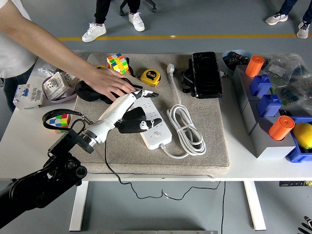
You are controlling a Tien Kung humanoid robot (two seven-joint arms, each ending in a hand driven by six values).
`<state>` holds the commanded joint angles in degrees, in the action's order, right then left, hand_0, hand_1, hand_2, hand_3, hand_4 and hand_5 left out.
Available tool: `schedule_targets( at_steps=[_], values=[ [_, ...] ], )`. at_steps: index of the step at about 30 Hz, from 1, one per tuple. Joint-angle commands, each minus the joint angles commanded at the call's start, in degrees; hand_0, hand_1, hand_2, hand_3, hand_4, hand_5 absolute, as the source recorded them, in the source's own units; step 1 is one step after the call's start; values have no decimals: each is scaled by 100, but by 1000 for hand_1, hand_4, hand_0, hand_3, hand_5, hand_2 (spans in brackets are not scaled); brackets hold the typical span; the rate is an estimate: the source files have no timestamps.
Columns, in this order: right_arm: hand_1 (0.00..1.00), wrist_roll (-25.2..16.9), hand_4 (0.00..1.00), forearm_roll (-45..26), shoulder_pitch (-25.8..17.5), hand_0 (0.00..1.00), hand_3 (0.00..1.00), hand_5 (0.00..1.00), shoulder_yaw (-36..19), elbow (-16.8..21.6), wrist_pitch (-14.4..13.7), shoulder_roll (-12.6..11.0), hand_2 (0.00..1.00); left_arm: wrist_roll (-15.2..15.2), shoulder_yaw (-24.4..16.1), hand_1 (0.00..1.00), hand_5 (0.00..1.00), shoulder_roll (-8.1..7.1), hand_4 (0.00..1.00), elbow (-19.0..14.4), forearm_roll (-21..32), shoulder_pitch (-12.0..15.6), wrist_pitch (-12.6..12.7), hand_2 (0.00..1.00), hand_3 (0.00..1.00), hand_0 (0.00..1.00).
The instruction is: Put the plug near the board,insert it into the board,press the button,pull the plug out
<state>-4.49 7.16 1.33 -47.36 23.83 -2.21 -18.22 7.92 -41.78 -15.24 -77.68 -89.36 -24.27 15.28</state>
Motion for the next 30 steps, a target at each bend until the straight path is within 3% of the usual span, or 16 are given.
schedule_targets(
  at_steps=[1,2,7,8,13,14,19,20,21,24,30],
  values=[
    [644,0,771,0,2,593,494,493,1,-1,1,0,586,-180,-24,693,509,-13,866,-136,16,0,-118,714,750,690],
    [643,2,771,0,1,594,494,493,1,-2,3,0,586,-392,-50,421,378,-26,891,-281,34,-2,-265,502,694,260],
    [643,8,771,-3,-7,594,494,493,0,-8,7,-1,586,-1415,-159,421,378,-72,891,-848,-100,-37,-1047,502,694,260],
    [644,7,771,-3,-9,594,494,494,-2,-7,6,-3,585,-1647,-174,167,151,-75,803,-929,-138,-46,-1215,287,866,104],
    [644,10,771,-4,-12,594,494,494,9,-7,8,-6,585,-2437,-202,167,151,-72,803,-1139,-166,-93,-1837,287,866,104],
    [644,10,771,-4,-13,594,494,494,10,-8,9,-5,586,-2592,-201,97,2,-67,800,-1167,-161,-107,-1971,188,920,64],
    [644,11,771,-7,-16,594,494,494,17,-6,10,-7,586,-3174,-186,97,2,-43,800,-1217,-114,-169,-2484,188,920,64],
    [643,11,771,-7,-18,594,494,494,17,-5,9,-9,586,-3264,-177,97,2,-39,740,-1219,-94,-180,-2563,168,932,54],
    [643,12,771,-6,-19,594,494,494,20,-4,9,-11,586,-3375,-157,97,2,-36,740,-1221,-68,-197,-2658,168,932,54],
    [643,11,771,-6,-15,594,494,494,17,0,10,-16,586,-3510,-110,97,2,-28,740,-1200,-14,-232,-2775,168,932,54],
    [644,11,772,-13,-16,594,494,494,11,-1,9,-14,586,-3551,83,98,2,18,741,-1024,18,-330,-2774,164,927,54]
  ],
)
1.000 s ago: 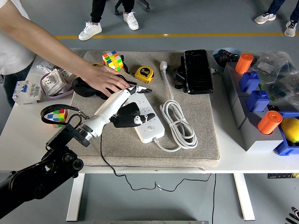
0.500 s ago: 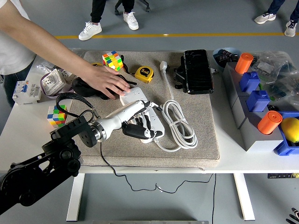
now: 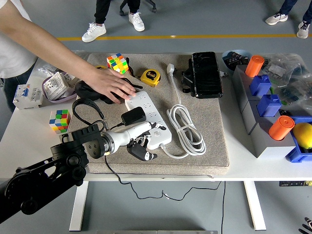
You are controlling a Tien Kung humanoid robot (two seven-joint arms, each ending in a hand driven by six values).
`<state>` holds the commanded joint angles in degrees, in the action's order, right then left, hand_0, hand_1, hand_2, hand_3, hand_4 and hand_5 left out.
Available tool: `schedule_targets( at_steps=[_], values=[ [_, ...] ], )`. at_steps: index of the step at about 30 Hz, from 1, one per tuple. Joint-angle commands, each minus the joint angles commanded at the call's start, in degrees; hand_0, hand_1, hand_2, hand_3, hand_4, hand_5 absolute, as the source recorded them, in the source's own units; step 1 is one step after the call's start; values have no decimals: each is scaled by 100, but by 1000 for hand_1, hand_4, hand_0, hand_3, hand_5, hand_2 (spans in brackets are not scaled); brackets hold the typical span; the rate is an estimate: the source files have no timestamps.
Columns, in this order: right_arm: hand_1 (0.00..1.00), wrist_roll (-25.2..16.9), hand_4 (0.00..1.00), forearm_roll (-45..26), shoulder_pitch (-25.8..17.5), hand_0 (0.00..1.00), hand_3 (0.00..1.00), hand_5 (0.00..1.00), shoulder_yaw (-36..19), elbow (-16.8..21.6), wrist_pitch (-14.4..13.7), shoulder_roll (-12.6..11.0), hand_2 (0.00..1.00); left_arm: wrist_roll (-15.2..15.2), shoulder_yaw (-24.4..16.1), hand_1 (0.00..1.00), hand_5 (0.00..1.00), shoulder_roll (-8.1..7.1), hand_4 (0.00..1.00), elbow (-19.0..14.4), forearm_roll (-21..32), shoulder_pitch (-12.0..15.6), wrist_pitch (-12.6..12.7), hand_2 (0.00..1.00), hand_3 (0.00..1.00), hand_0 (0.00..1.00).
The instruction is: Put the plug near the board,insert it into the board,press the button,pull the plug out
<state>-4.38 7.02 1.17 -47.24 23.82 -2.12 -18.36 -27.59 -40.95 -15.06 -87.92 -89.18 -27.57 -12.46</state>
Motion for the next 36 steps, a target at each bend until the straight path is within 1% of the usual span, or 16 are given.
schedule_targets(
  at_steps=[7,14,24,31,32,36],
  values=[
    [643,-4,772,-2,5,594,494,494,12,8,-3,-1,586,-68,89,99,2,121,746,389,-94,-111,-32,164,923,50],
    [643,-5,771,-7,-1,593,494,495,25,4,-3,-4,585,-63,103,99,2,154,756,605,-130,-151,-21,164,908,49],
    [643,-6,771,-5,-6,593,493,495,4,8,-4,-7,586,-166,119,99,2,124,757,673,-126,-145,-128,164,901,49],
    [643,-9,772,-1,-6,593,494,495,6,13,-5,-6,585,-329,107,99,2,87,757,646,-103,-108,-285,164,891,49],
    [643,-8,772,-3,-8,593,494,495,8,12,-5,-6,585,-340,104,99,2,84,759,647,-100,-104,-297,163,876,49],
    [643,-8,772,-2,-6,593,494,495,9,12,-4,-6,585,-334,89,99,2,82,759,647,-101,-105,-298,163,876,49]
  ],
)
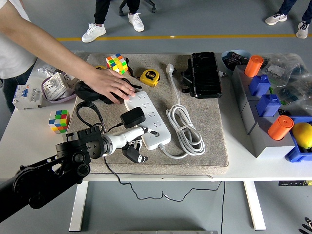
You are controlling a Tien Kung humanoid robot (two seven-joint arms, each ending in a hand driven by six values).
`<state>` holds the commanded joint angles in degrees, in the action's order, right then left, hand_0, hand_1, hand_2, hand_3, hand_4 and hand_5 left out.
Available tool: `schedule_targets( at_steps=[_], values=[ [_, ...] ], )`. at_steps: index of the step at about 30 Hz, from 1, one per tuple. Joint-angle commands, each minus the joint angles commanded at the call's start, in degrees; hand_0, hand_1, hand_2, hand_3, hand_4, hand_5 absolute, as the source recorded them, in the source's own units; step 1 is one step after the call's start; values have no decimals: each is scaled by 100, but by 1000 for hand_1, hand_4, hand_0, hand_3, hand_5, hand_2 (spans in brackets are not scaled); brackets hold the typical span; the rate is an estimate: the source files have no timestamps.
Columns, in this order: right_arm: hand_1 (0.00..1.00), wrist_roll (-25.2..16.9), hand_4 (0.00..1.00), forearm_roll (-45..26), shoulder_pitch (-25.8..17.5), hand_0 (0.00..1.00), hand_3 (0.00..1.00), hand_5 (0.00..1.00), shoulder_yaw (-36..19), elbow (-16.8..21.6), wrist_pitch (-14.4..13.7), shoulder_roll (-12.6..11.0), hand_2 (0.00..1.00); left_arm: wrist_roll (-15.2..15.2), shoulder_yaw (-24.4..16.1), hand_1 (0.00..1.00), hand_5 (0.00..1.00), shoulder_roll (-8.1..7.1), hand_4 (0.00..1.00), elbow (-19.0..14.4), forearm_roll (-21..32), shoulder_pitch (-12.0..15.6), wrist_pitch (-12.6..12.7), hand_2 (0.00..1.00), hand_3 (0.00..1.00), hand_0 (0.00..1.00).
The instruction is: Put the plug near the board,insert it into the board,press the button,pull the plug out
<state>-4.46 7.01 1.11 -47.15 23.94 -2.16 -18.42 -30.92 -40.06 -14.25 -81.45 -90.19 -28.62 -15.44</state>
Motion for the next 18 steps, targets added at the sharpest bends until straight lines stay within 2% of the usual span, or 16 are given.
schedule_targets(
  at_steps=[7,9,13,14,18],
  values=[
    [644,-2,772,4,6,593,494,495,-13,3,-2,2,584,166,-40,98,2,-3,759,-35,44,-5,141,163,872,50],
    [643,1,772,1,5,593,494,495,-7,-1,0,5,584,212,-60,103,2,-8,793,-32,89,6,173,170,841,53],
    [643,-2,772,0,4,593,494,495,-5,0,0,8,584,394,-100,103,2,-17,793,-17,112,27,291,170,841,53],
    [642,-2,771,0,4,594,493,496,-5,0,0,8,584,490,-110,111,2,-19,663,-9,126,32,353,238,836,76],
    [642,-1,771,0,3,594,493,496,1,0,0,8,584,908,-144,111,2,-25,663,28,230,65,640,238,836,76]
  ],
)
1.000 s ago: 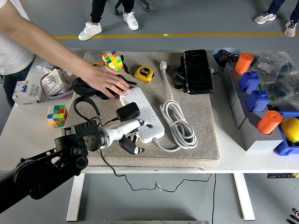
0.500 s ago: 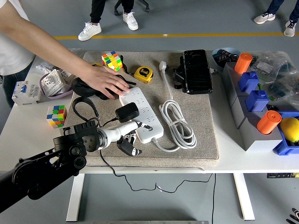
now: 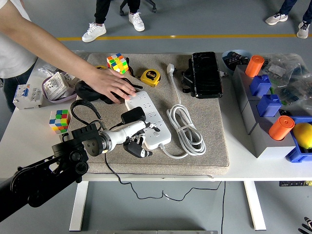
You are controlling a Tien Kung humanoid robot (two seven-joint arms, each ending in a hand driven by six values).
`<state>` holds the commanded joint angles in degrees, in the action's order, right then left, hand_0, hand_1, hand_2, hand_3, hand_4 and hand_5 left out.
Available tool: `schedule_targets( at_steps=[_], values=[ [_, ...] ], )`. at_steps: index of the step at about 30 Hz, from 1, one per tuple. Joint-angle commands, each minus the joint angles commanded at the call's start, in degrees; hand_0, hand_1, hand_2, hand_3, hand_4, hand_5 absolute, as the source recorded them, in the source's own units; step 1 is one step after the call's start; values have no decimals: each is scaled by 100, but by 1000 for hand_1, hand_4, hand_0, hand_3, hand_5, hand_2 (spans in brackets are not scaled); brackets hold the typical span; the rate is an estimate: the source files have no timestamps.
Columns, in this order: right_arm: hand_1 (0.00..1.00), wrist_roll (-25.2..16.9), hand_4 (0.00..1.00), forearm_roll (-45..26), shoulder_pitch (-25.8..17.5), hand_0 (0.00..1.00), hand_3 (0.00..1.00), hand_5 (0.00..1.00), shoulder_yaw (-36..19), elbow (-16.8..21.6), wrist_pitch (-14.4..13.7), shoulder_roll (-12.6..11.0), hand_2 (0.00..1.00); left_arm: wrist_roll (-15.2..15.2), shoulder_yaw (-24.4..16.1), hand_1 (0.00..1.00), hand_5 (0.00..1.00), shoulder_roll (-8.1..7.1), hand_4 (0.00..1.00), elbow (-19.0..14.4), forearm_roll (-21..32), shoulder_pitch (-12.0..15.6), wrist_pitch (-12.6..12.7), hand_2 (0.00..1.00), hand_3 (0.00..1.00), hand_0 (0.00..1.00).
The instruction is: Put the plug near the board,insert it into the board,press the button,pull the plug out
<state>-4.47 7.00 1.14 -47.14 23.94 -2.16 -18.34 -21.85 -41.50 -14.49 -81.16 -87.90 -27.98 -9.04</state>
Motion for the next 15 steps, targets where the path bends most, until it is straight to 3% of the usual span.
schedule_targets(
  at_steps=[1,2,7,8,13,14,15],
  values=[
    [642,1,771,0,-2,594,493,496,4,0,1,0,584,124,7,111,2,-7,663,15,33,10,97,238,836,76],
    [643,1,772,0,-1,593,493,495,4,1,1,0,585,197,15,195,170,-12,827,24,53,14,160,378,726,166],
    [643,2,772,1,2,593,493,495,-6,0,1,4,585,804,93,195,170,-37,827,171,344,47,683,378,726,166],
    [644,4,771,1,2,593,494,495,-5,-3,1,3,584,1004,117,395,249,-35,858,230,451,54,846,470,646,283],
    [644,12,771,3,3,593,494,495,-11,0,3,0,584,1804,188,395,249,-20,858,465,887,89,1539,470,646,283],
    [643,11,771,4,3,593,494,494,-12,1,2,0,584,1921,194,505,274,-19,865,494,956,94,1646,519,608,392],
    [643,10,771,6,3,593,494,494,-11,3,2,1,584,2110,203,505,274,-14,865,564,1113,105,1827,519,608,392]
  ],
)
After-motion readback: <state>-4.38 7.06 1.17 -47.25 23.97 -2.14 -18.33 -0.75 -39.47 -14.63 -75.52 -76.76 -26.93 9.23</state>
